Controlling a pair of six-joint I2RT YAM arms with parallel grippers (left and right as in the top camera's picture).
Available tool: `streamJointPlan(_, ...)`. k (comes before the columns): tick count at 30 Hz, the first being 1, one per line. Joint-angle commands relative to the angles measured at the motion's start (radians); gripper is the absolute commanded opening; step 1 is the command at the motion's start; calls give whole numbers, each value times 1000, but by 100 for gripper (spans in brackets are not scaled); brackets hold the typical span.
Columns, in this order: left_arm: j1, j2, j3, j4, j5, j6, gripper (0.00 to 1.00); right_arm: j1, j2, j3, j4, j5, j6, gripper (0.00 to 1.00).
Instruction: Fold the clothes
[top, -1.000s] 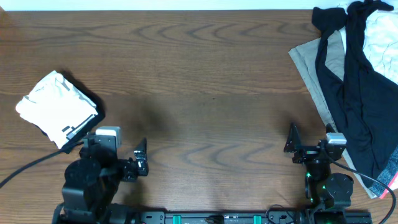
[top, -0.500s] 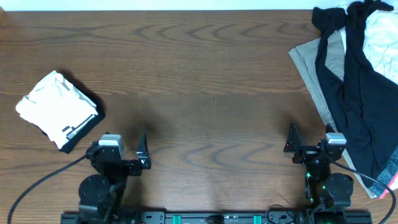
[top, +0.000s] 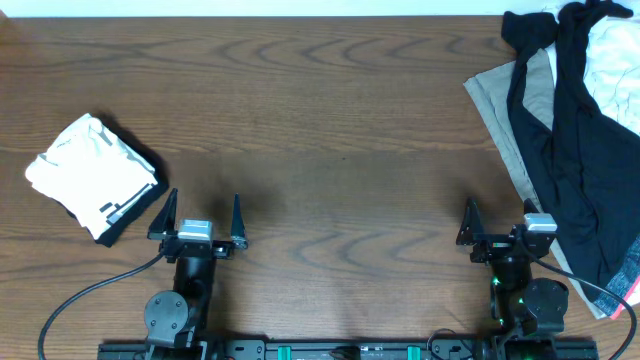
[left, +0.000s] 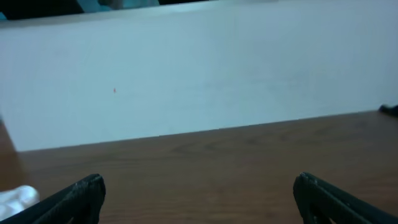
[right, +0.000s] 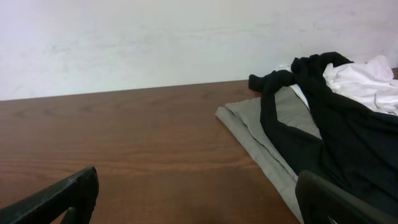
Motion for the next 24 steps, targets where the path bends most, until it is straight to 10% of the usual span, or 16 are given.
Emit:
streamJointPlan(1,2,-9,-2,-33,-56,77,98,-9,-6,-4,-2,-8,-14,99)
streamJointPlan(7,2,-9,-2,-270,-9,-21,98,-9,-6,-4,-2,-8,-14,99)
streamJointPlan(24,2,-9,-2,-269,-10,-29,98,-9,-6,-4,-2,-8,-14,99)
